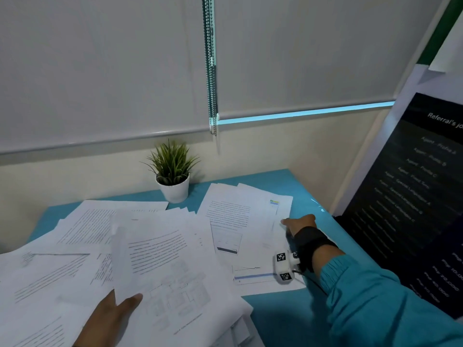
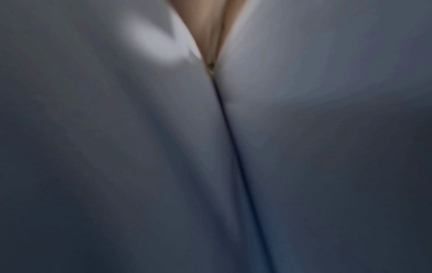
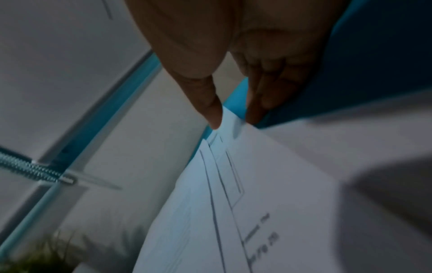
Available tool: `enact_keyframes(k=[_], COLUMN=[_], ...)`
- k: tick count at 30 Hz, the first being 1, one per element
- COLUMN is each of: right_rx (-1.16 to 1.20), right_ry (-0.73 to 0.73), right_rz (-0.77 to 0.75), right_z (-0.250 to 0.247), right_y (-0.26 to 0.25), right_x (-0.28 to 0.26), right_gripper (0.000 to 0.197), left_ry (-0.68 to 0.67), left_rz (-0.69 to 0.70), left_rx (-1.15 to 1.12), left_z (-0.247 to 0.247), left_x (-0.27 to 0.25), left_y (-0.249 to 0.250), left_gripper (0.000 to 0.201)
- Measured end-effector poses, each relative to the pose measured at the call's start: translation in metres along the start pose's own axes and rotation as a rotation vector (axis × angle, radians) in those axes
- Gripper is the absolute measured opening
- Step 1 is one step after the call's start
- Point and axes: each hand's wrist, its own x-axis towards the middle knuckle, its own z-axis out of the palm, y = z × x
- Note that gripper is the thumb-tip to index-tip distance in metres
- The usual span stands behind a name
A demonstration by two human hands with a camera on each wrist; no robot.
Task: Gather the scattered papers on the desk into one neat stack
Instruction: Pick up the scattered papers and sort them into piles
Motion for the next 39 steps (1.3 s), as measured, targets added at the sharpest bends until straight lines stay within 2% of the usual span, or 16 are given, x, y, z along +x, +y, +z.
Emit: enact_keyframes(k=[3, 6, 8, 10, 12, 14, 16, 19, 21, 25, 27, 29, 31, 36, 37, 39], right_rx=[-0.017, 0.002, -0.080, -0.097, -0.017, -0.098, -0.108, -0.119, -0.115, -0.203, -0.240, -0.220, -0.215, -0.311, -0.330, -0.336], right_ry=[-0.013, 0.040, 0.015, -0.068, -0.173, -0.222, -0.213, -0.269, -0.302, -0.253, -0.227, -0.228, -0.264, -0.388, -0.383, -0.336], right_rz=[-0.059, -0.205, -0.281, -0.268, -0.170, -0.156, -0.165, -0.160, -0.149, -0.102, -0.099, -0.122, -0.160, -0.230, -0.257, -0.333], right_z=[0.011, 0.021, 0.030, 0.035, 0.040, 0.044, 0.056, 0.073, 0.080, 0.092, 0.096, 0.102, 0.107, 0.116, 0.117, 0.112], right_y=[-0.001, 0.000, 0.001, -0.003, -0.008, -0.017, -0.023, -0.025, -0.030, -0.040, -0.046, -0.048, -0.051, -0.048, -0.047, -0.044], right_x=[-0.003, -0.007, -0.006, -0.009, -0.008, -0.010, -0.011, -0.011, -0.019, -0.028, -0.032, -0.032, -0.034, -0.036, -0.035, -0.038], right_gripper=[0.063, 0.046, 0.035, 0.025, 0.021, 0.024, 0.027, 0.048, 0.050, 0.065, 0.073, 0.064, 0.054, 0.058, 0.053, 0.029], left_ry=[-0.001, 0.002, -0.013, -0.012, -0.008, -0.005, -0.012, -0.041, -0.056, -0.069, -0.052, -0.054, -0.047, -0.051, -0.058, -0.068], left_rz=[-0.003, -0.025, -0.045, -0.038, -0.045, -0.040, -0.052, -0.062, -0.067, -0.066, -0.052, -0.027, -0.024, -0.028, -0.015, -0.006], left_rx=[0.022, -0.024, -0.052, -0.065, -0.082, -0.054, -0.050, -0.055, -0.066, -0.101, -0.135, -0.125, -0.119, -0.109, -0.124, -0.151], left_z=[0.002, 0.002, 0.001, 0.000, 0.001, 0.001, -0.001, -0.003, -0.004, -0.003, -0.003, -0.002, -0.002, -0.002, -0.001, -0.001], left_x=[-0.004, -0.007, -0.005, -0.007, -0.006, -0.007, -0.006, -0.003, -0.003, -0.001, 0.000, 0.000, 0.000, 0.003, 0.004, 0.004], left_y=[0.004, 0.014, 0.013, 0.017, 0.016, 0.019, 0.019, 0.014, 0.012, 0.006, 0.003, 0.003, 0.001, -0.004, -0.006, -0.006], left_gripper=[0.092, 0.065, 0.056, 0.054, 0.060, 0.068, 0.059, 0.054, 0.051, 0.049, 0.056, 0.073, 0.078, 0.078, 0.077, 0.066])
